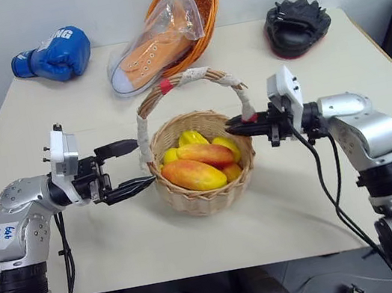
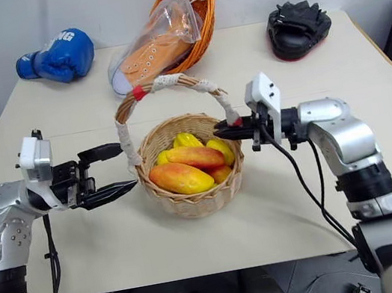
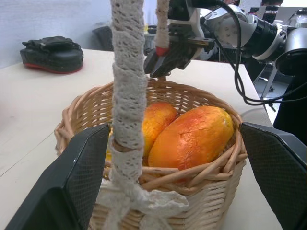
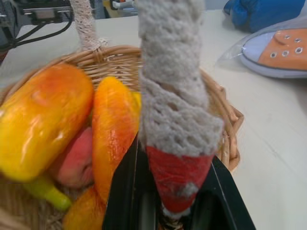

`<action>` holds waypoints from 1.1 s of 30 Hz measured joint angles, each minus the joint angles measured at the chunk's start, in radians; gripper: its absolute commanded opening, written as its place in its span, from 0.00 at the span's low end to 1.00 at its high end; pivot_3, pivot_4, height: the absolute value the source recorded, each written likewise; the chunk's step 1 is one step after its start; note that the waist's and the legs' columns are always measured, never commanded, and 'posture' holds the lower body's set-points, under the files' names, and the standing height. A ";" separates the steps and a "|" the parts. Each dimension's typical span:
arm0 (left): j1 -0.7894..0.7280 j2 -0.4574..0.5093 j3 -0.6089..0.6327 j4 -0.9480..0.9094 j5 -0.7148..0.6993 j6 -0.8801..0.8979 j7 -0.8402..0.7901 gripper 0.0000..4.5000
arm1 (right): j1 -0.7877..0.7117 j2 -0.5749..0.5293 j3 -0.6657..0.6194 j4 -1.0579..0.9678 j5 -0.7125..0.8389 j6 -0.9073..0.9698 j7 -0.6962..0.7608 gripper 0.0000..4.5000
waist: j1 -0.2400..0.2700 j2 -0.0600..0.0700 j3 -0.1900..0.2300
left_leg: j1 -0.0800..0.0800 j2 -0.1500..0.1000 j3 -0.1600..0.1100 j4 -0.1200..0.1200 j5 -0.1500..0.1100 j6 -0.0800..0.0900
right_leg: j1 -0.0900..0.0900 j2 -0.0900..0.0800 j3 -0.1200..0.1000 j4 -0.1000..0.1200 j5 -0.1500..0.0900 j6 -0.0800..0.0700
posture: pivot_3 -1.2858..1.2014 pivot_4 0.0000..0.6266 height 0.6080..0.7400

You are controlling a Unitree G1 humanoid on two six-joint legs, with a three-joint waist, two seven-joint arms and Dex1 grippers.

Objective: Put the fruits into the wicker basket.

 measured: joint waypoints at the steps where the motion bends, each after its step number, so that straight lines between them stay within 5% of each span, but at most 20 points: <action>1: -0.006 -0.002 -0.007 0.004 0.000 0.000 -0.002 1.00 | 0.038 -0.019 -0.023 -0.054 0.017 0.024 -0.012 0.04 | 0.001 0.000 0.000 | 0.000 0.000 0.000 0.000 0.000 0.000 | 0.000 0.000 0.000 0.000 0.000 0.000 | 0.52 0.24 1.00; 10: -0.090 -0.039 -0.058 0.072 0.023 -0.024 -0.026 1.00 | 0.305 -0.065 -0.417 -0.440 0.187 0.208 -0.306 0.04 | 0.004 -0.001 0.000 | 0.000 -0.001 0.000 0.000 0.000 0.000 | 0.001 0.000 0.000 -0.001 0.000 0.000 | 0.52 0.24 1.00; 15: -0.115 -0.068 -0.083 0.122 0.045 -0.052 -0.042 1.00 | 0.483 -0.080 -0.672 -0.475 0.136 0.228 -0.473 0.04 | 0.010 -0.001 0.000 | 0.000 -0.001 -0.001 -0.001 0.000 0.000 | 0.001 0.000 0.001 -0.001 0.000 0.001 | 0.52 0.24 1.00; 21: -0.139 -0.097 -0.112 0.148 0.067 -0.073 -0.058 1.00 | 0.592 -0.048 -0.742 -0.337 -0.053 0.109 -0.650 0.04 | 0.000 -0.001 0.000 | 0.002 -0.002 0.001 -0.001 0.001 -0.001 | 0.001 0.001 0.002 0.000 0.000 0.001 | 0.52 0.24 1.00; 27: -0.157 -0.115 -0.126 0.159 0.077 -0.078 -0.062 1.00 | 0.554 0.033 -0.738 -0.254 -0.086 0.028 -0.754 0.04 | -0.004 0.000 0.001 | 0.004 -0.001 0.002 -0.003 0.002 -0.003 | 0.001 0.004 0.005 0.002 0.000 0.001 | 0.52 0.24 1.00; 33: -0.168 -0.131 -0.129 0.184 0.096 -0.114 -0.047 1.00 | 0.571 0.043 -0.738 -0.257 -0.039 0.025 -0.742 0.48 | 0.001 0.000 0.001 | 0.003 -0.001 0.002 -0.002 0.002 -0.003 | 0.001 0.003 0.005 0.001 0.000 0.001 | 0.52 0.24 1.00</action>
